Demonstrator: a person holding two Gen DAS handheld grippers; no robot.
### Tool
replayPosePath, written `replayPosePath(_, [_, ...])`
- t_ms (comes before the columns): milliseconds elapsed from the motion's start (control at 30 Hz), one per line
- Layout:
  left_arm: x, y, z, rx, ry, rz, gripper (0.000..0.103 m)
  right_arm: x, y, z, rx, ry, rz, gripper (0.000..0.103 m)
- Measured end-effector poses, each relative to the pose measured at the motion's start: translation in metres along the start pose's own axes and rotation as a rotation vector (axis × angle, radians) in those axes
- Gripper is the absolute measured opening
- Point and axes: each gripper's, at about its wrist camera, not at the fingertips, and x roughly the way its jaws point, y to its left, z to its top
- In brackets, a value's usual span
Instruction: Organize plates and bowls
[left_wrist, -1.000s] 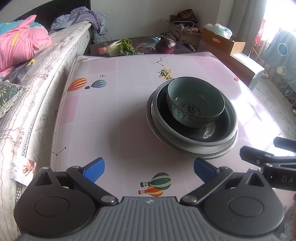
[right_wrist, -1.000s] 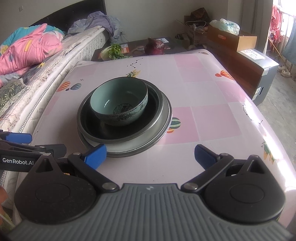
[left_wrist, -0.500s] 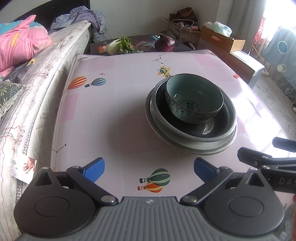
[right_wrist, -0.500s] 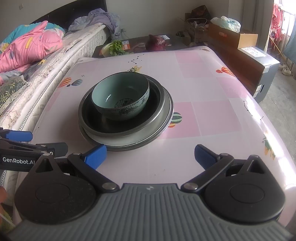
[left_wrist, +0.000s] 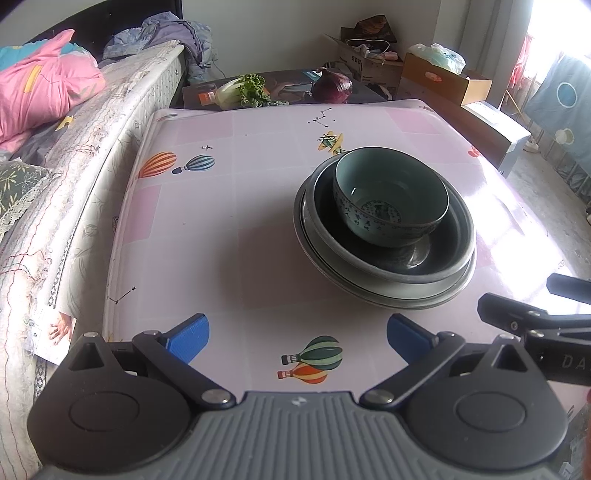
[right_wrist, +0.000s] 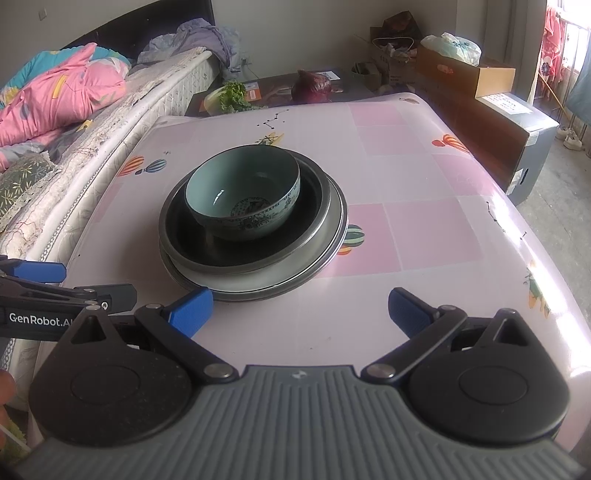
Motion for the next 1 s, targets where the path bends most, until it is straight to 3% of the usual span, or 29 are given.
replayPosePath(1000, [0.0012, 0.0052, 0.0007, -0.005, 0.006, 0.009, 0.103, 0.0008, 0.0059, 0.0024, -0.008, 0.002, 0.008, 0.102])
